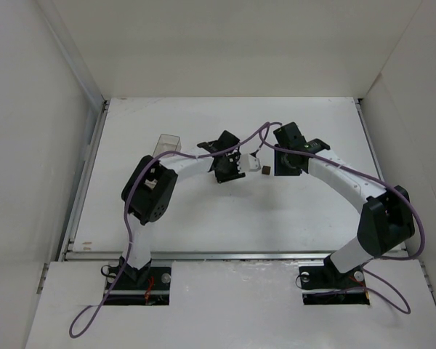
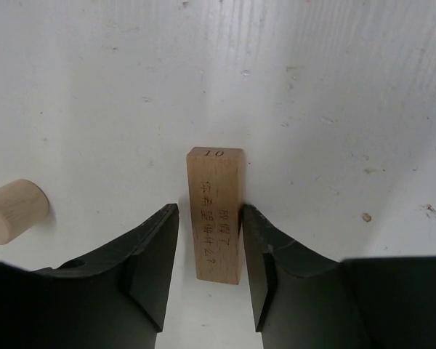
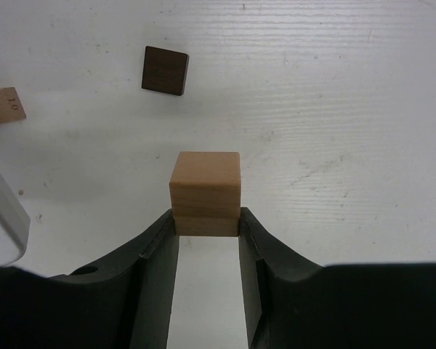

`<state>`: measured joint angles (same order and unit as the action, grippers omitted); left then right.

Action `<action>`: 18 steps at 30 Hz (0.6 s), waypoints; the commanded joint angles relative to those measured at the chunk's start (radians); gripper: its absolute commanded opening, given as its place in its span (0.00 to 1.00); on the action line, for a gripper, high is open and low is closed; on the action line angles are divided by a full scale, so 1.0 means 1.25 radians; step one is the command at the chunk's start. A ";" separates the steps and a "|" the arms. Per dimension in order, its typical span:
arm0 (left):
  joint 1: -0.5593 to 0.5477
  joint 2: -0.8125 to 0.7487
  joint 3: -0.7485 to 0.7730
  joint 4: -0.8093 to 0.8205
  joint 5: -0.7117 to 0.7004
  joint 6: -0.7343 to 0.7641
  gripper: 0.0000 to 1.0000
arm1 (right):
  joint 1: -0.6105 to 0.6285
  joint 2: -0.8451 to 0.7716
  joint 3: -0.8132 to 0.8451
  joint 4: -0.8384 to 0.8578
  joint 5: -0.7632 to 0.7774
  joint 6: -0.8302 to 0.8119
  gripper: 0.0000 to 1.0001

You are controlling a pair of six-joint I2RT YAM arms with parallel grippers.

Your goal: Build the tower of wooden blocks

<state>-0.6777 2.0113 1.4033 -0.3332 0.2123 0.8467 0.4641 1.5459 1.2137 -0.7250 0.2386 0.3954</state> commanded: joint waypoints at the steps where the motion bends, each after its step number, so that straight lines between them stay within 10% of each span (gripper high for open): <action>1: -0.020 0.026 0.030 -0.021 -0.024 0.000 0.38 | 0.002 -0.030 0.005 0.042 -0.002 -0.013 0.00; 18: -0.028 0.018 0.008 -0.064 0.013 0.138 0.30 | 0.002 -0.046 -0.017 0.057 -0.002 -0.021 0.00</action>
<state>-0.6853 2.0281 1.4292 -0.3519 0.1722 0.9516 0.4641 1.5299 1.1938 -0.7246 0.2386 0.3882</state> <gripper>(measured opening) 0.304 0.409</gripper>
